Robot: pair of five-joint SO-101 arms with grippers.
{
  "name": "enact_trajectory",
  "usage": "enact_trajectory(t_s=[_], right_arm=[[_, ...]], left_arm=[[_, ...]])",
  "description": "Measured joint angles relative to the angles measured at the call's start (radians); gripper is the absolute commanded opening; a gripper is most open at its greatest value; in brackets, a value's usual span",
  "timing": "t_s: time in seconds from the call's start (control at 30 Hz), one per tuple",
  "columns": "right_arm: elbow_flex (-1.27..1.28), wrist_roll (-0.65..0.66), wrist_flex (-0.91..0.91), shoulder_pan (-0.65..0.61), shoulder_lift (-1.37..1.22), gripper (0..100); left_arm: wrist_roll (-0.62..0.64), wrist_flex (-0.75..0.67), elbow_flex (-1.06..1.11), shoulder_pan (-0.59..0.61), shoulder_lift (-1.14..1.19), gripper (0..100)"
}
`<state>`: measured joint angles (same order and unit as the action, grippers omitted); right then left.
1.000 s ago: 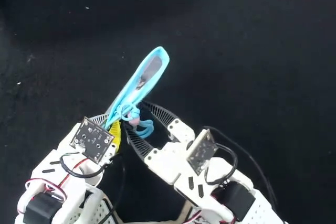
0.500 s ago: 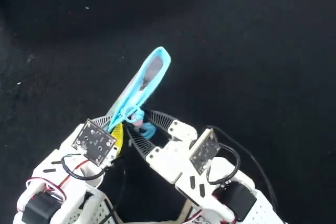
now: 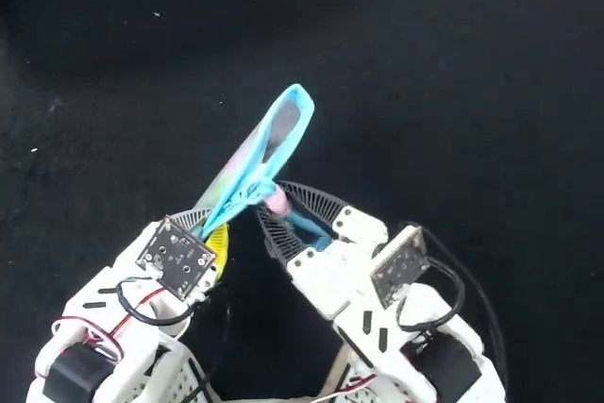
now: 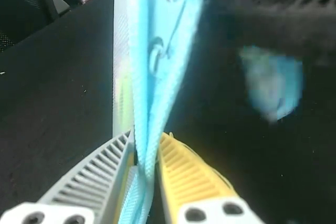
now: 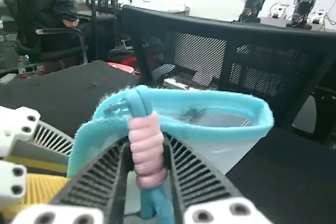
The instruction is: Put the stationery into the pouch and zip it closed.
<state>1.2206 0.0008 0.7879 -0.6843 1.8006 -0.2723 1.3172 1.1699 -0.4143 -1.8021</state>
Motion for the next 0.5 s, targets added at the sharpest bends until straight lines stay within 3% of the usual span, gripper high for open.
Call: enact_trajectory(t_s=[0.5], right_arm=[[-0.08, 0.064, -0.02, 0.048, 0.0, 1.1]], left_arm=[[0.0, 0.0, 0.0, -0.009, 0.0, 3]])
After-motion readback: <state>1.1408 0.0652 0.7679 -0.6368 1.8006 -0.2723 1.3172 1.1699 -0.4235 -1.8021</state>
